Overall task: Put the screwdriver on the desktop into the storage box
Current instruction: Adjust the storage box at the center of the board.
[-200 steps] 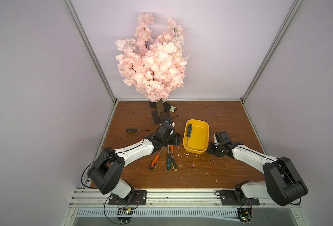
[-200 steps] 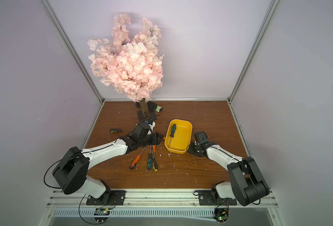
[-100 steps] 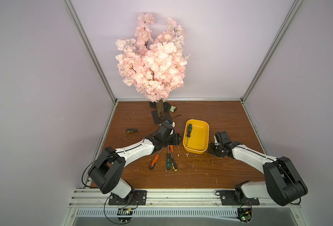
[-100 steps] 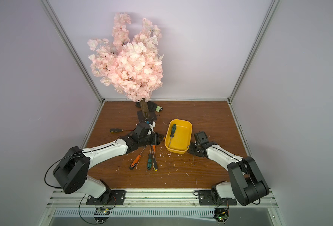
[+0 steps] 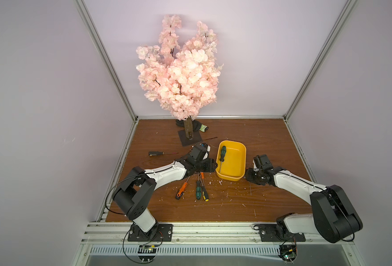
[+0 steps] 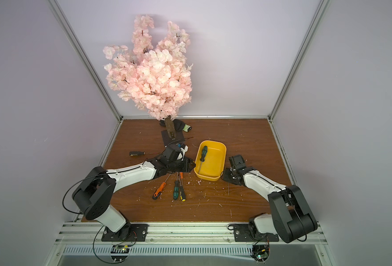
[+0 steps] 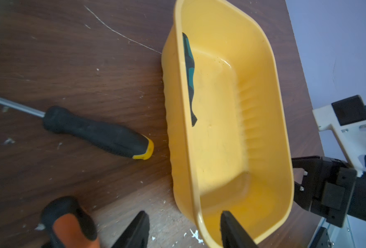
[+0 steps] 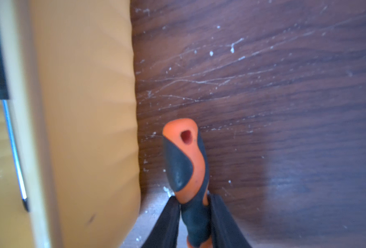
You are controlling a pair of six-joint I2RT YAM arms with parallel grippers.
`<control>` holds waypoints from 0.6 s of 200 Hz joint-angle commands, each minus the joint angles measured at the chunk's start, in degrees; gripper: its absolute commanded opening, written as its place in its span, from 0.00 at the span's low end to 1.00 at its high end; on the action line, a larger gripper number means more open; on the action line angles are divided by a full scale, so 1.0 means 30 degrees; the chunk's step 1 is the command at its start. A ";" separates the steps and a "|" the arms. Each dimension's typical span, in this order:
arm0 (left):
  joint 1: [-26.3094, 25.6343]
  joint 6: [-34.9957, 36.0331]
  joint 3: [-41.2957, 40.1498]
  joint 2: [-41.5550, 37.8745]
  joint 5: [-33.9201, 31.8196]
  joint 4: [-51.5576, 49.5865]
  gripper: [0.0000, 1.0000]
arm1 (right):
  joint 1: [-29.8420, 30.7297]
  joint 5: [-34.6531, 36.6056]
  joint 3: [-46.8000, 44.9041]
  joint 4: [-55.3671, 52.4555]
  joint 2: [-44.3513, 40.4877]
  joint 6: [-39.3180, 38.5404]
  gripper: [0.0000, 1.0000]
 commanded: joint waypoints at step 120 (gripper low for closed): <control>-0.0998 0.1225 0.2115 0.2034 0.2626 -0.0197 0.47 | -0.1159 0.1569 0.0990 -0.2217 0.0438 -0.0888 0.29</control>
